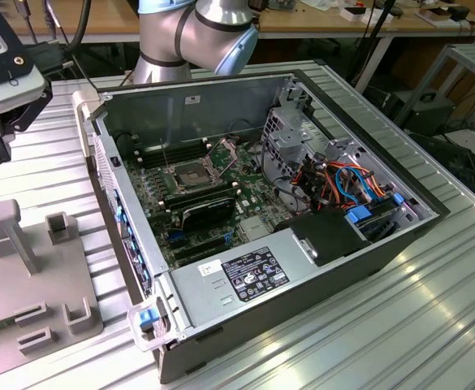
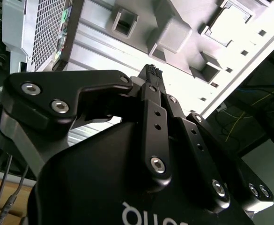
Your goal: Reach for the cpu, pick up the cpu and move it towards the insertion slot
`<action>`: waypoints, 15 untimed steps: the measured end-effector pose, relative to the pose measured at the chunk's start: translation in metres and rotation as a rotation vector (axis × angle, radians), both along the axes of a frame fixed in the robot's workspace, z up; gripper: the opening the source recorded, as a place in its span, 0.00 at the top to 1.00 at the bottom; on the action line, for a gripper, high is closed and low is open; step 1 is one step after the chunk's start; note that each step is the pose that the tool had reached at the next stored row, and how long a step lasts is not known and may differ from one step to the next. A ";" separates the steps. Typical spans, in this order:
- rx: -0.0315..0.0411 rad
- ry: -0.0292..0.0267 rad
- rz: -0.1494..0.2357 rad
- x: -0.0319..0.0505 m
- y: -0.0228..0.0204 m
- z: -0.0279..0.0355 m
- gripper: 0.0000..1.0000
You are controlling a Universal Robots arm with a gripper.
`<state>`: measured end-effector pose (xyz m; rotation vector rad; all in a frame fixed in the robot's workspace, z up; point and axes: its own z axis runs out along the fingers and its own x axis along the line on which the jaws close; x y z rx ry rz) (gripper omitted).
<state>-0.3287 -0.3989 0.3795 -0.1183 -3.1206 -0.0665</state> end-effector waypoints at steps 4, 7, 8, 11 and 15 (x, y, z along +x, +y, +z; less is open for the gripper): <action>0.0000 0.0007 0.000 -0.0027 0.0000 -0.0002 0.89; 0.0000 0.0014 0.000 -0.0058 0.0000 -0.0005 0.89; -0.0001 0.0018 0.000 -0.0067 0.0000 -0.0006 0.89; 0.0000 0.0022 0.000 -0.0092 0.0000 -0.0008 0.89; -0.0001 0.0030 0.000 -0.0142 -0.0006 -0.0010 0.89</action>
